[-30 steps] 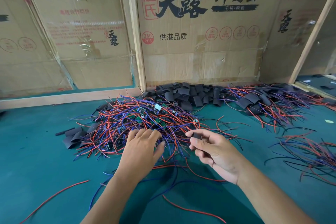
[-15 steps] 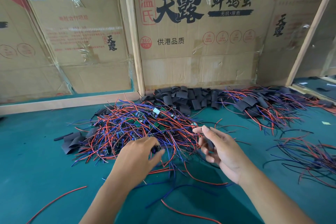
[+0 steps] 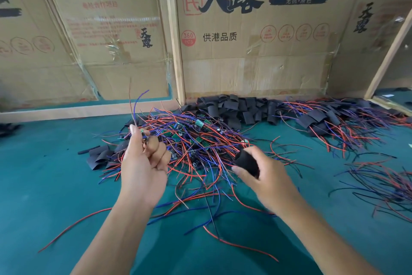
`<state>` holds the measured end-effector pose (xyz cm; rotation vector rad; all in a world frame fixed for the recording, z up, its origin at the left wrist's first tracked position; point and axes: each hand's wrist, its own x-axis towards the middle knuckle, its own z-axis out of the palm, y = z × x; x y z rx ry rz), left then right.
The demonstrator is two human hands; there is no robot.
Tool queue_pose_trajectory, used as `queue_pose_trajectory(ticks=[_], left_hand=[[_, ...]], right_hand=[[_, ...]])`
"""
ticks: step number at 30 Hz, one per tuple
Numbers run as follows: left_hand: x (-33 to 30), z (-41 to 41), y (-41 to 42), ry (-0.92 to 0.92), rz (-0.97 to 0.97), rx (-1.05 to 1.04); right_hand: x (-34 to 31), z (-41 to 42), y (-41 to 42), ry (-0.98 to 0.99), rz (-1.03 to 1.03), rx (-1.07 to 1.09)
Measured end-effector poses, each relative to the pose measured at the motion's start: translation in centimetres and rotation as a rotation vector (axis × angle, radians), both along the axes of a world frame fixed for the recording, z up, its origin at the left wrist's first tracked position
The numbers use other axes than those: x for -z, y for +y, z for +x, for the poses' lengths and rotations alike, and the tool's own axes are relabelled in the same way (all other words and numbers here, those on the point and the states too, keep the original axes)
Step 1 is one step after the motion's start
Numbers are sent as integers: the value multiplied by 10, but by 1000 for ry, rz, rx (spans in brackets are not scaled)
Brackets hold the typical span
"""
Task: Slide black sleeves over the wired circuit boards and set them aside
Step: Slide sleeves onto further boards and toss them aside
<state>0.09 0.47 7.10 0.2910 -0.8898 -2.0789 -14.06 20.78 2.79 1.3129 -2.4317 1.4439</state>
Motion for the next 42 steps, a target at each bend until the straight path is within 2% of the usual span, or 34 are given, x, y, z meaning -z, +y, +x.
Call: queue_pose_trajectory(ticks=[1,5,12,21,33,42], left_hand=[[1,-1,1,1,10,1],[2,-2,0,19,51,13],[1,-1,4,76,91,50],[-1,-4,10,69,60,28],[-4,0,6,74,56,-3],[-4,1,8,13,-25,11]], right_hand=[[1,5,-2,43,19,-31],[1,17,-6,18,99,-236],[5,41,-14,48,62,-291],[10,49,-20,99,-79,-165],[10,49,-19,155,-9,-194],[10,50,-20,129,-44,-154]])
